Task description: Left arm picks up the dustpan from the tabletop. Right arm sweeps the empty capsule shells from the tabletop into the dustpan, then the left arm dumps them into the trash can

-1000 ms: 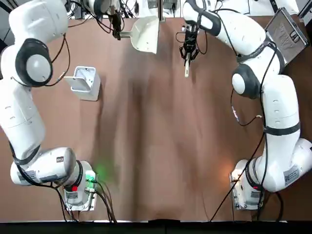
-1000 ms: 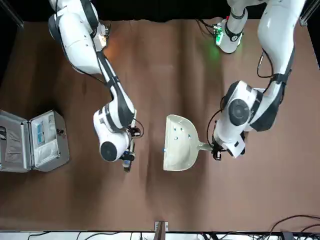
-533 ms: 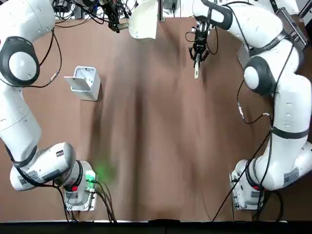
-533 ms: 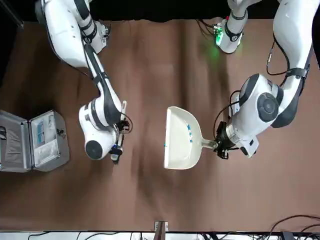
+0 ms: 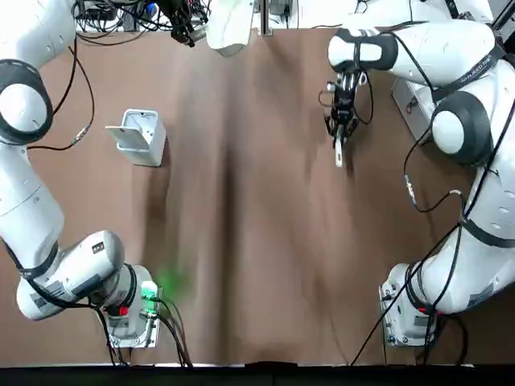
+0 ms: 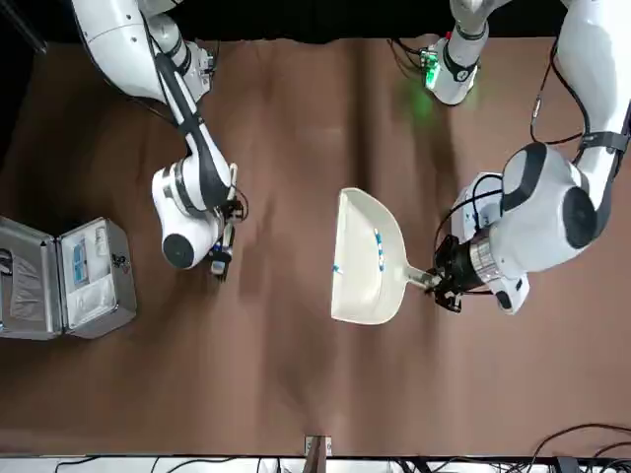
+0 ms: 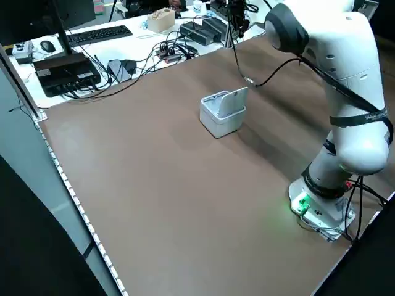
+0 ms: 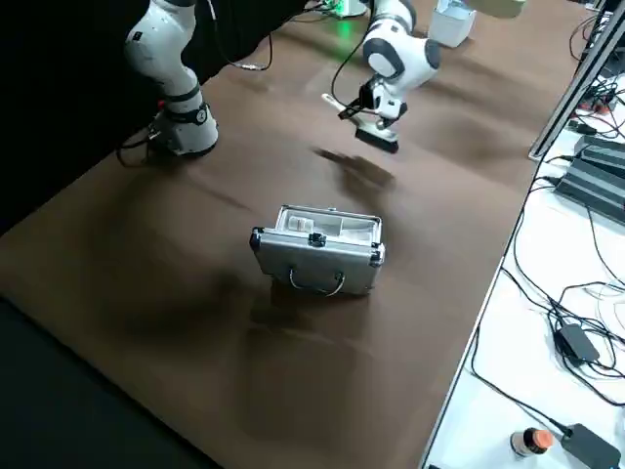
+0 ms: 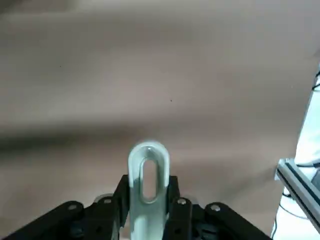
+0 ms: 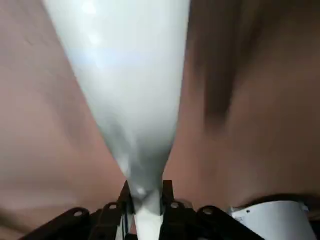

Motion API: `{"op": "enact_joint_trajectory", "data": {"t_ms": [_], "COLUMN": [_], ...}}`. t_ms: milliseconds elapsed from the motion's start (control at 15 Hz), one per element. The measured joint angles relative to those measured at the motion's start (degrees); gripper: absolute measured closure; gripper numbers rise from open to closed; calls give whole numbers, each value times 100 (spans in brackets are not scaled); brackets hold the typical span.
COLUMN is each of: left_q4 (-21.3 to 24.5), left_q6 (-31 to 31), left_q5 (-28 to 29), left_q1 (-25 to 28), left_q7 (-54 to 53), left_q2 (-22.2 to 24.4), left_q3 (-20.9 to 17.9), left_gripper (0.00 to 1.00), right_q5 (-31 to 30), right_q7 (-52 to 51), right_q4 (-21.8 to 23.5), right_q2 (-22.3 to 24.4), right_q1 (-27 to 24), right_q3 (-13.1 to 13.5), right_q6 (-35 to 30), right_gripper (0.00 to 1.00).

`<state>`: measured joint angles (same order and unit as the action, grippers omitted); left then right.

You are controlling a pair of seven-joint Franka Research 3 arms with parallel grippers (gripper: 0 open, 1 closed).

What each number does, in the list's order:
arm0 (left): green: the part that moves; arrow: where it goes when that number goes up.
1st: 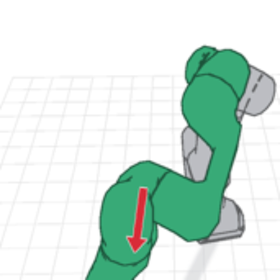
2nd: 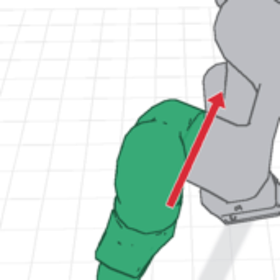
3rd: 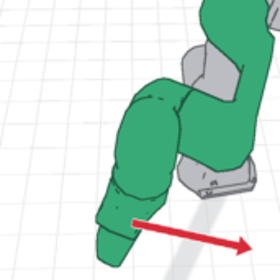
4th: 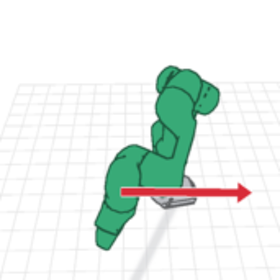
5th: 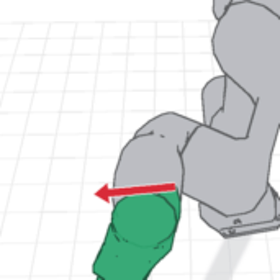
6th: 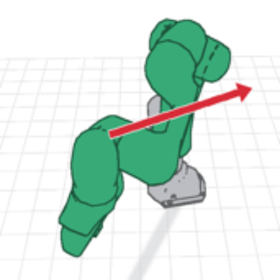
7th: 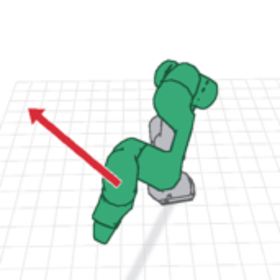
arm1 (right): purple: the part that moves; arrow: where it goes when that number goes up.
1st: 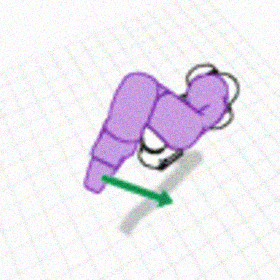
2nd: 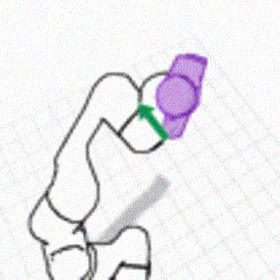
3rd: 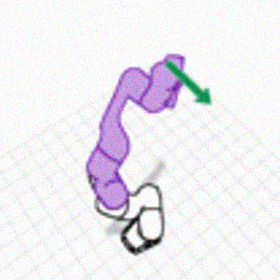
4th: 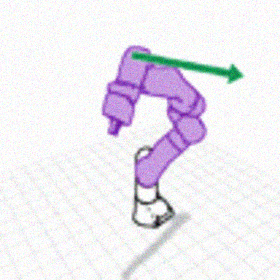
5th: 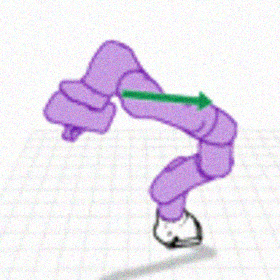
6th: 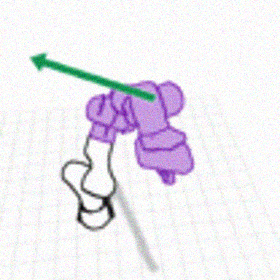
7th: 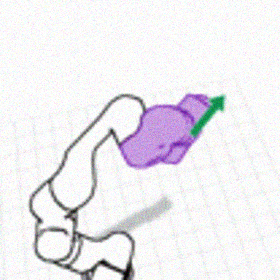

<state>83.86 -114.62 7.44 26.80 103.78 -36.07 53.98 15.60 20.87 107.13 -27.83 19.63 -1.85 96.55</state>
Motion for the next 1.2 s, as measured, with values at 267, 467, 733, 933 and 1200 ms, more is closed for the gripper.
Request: {"op": "enact_joint_trajectory", "data": {"t_ms": [267, 467, 733, 933, 1200], "left_q4": [1, -2, -19, -45, -49], "left_q6": [-97, -118, -123, -116, -96], "left_q5": [-237, -238, -240, -281, -290], "left_q1": [12, 56, 289, 599, 973], "left_q7": [-201, -291, -474, -738, -1092], "left_q2": [0, 0, 0, 0, -1], "left_q3": [49, 52, 56, 57, 54], "left_gripper": [67, 67, 67, 67, 67], "right_q5": [-1, -2, -2, -3, -3], "right_q7": [-341, -505, -616, -646, -646], "right_q4": [922, 1482, 1868, 1937, 1953], "right_q2": [357, 571, 673, 674, 675], "right_q1": [7, 10, 21, 126, 310], "right_q3": [-16, -27, -42, -53, -63], "right_q6": [407, 709, 835, 843, 854], "right_gripper": [74, 74, 74, 74, 74]}}
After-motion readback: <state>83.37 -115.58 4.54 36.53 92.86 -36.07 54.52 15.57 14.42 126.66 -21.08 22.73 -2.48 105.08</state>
